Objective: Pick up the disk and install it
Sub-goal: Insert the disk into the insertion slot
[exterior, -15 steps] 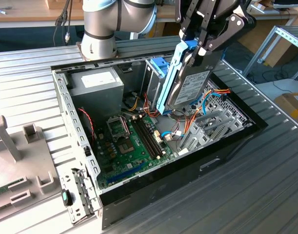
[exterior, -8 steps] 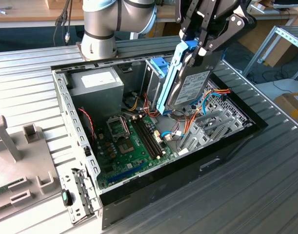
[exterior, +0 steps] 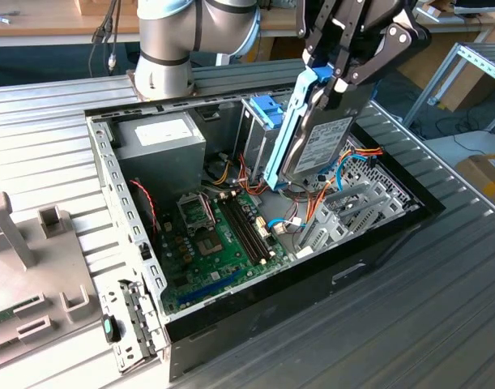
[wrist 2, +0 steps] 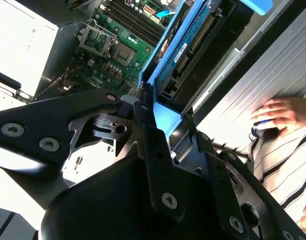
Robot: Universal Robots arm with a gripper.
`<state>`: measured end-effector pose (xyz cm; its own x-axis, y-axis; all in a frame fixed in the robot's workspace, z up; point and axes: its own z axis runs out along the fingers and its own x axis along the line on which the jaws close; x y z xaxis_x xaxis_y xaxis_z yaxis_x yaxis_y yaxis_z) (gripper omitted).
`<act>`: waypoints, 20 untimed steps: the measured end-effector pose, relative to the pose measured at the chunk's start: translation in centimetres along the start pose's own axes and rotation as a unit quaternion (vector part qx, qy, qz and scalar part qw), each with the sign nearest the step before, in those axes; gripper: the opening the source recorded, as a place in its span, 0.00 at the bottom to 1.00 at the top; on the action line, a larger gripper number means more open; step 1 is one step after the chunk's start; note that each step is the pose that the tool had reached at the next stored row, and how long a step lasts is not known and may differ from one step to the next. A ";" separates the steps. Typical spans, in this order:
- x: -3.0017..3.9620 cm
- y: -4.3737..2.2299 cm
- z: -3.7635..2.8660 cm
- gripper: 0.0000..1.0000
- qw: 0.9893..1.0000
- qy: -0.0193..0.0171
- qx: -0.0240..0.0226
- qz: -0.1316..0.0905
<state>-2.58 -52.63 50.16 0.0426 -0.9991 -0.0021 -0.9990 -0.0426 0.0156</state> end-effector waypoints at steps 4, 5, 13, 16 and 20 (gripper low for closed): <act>1.54 -0.10 0.01 0.37 1.000 0.000 0.000 0.000; 1.56 -0.37 0.03 0.37 1.000 0.000 0.000 0.000; 2.40 -2.63 0.52 0.37 1.000 0.000 0.000 0.005; 2.86 -2.97 0.72 0.37 1.000 0.000 0.000 0.011; 2.99 -3.85 1.13 0.37 1.000 0.000 0.000 0.016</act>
<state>1.38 -55.45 48.96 0.0114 -0.9999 -0.0015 -0.9998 -0.0114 0.0156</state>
